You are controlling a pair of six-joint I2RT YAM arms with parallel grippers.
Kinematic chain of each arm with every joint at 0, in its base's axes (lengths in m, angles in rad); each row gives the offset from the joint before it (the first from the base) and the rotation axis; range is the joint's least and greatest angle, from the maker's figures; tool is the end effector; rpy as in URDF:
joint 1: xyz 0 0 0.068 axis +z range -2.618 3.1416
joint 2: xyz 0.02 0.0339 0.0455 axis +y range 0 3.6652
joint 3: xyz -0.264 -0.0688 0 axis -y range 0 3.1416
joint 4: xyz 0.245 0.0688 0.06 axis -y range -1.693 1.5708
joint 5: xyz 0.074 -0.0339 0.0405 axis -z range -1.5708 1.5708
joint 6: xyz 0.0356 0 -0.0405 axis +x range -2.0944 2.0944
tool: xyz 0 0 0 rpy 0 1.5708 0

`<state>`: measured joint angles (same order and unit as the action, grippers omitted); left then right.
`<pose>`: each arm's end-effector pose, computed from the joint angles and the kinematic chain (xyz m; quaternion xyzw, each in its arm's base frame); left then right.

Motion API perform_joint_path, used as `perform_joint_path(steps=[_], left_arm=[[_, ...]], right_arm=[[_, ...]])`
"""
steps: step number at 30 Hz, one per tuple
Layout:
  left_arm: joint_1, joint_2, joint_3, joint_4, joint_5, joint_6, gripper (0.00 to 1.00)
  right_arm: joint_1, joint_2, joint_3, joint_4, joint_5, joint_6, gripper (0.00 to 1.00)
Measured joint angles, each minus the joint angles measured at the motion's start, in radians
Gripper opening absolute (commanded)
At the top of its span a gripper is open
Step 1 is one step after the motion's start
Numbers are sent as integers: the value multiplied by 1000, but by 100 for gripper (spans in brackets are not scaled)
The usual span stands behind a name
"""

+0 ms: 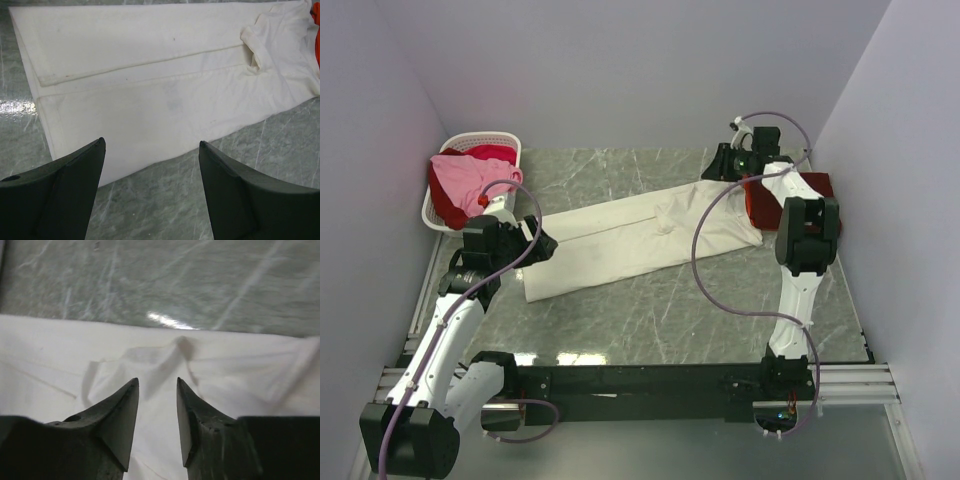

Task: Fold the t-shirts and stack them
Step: Fold the tshirt

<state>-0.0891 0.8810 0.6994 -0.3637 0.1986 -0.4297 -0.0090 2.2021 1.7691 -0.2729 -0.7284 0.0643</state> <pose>0.1955 -0.0245 0.2754 -0.0990 0.8628 -0.2087 0.4497 0.5001 0.0192 0.2130 -0.1181 0.8533 0.3341 0.3825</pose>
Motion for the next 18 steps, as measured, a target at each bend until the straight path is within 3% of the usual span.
perform_joint_path(steps=[5,10,18], left_arm=[[0,0,0,0,7,0,80],[0,0,0,0,8,0,80],[0,0,0,0,14,0,80]], right_arm=[[-8,-1,37,-42,186,-11,47],[3,-2,56,-133,167,-113,46],[260,-40,66,-261,245,-330,49]])
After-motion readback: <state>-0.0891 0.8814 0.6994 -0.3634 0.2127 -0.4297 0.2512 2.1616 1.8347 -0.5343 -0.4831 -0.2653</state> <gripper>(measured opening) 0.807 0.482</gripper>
